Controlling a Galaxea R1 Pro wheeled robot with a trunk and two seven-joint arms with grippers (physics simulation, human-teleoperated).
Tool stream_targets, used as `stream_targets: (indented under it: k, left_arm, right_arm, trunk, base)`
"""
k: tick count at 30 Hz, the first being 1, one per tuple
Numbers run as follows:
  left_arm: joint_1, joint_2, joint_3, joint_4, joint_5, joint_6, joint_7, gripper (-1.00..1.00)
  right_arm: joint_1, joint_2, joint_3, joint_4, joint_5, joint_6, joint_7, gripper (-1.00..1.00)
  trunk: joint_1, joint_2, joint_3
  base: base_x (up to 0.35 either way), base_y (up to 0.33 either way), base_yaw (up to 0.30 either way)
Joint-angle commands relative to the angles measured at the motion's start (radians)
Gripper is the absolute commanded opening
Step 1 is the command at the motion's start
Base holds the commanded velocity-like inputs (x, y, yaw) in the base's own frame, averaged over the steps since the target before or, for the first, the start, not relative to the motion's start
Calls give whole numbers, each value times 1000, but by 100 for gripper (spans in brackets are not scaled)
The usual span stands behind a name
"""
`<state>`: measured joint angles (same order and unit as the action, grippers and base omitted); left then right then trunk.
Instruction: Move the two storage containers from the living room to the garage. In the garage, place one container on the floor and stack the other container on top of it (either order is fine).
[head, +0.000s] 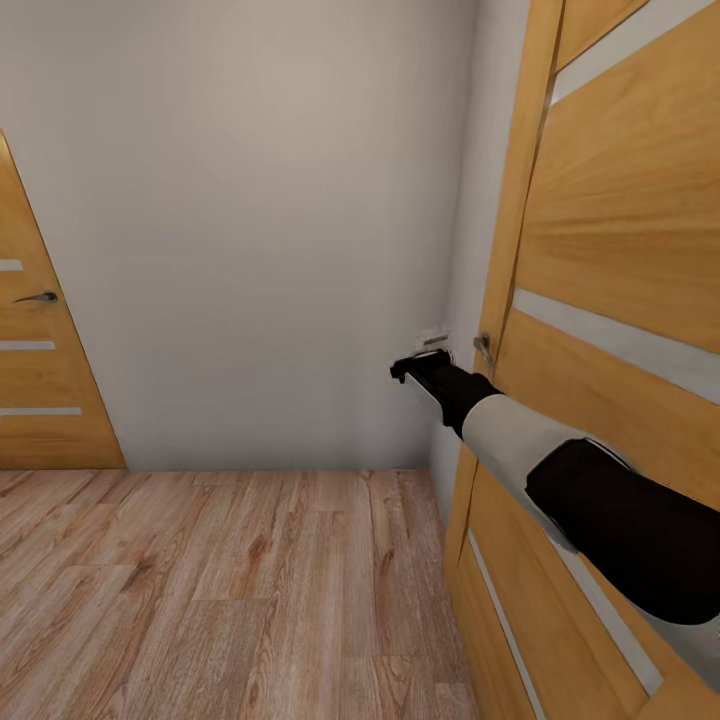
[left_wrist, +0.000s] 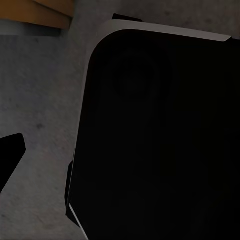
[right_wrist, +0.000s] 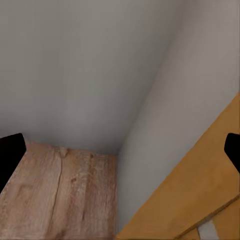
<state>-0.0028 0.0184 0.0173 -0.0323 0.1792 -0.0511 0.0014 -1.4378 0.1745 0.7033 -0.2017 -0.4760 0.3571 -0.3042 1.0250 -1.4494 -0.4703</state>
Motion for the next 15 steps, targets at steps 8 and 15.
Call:
stream_targets:
  k: [8,15]
  left_arm:
    - [0,0,3,0,5,-3,0,100]
    - [0,1,3,0,5,-3,0,100]
  right_arm:
    - [147,0,7,-2,-8,-4,109,100]
    - [167,0,7,-2,-9,-3,124,100]
  trunk:
    - [0,-1,-1]
    - [0,-1,-1]
  base:
    - [0,0,0]
    - [0,0,0]
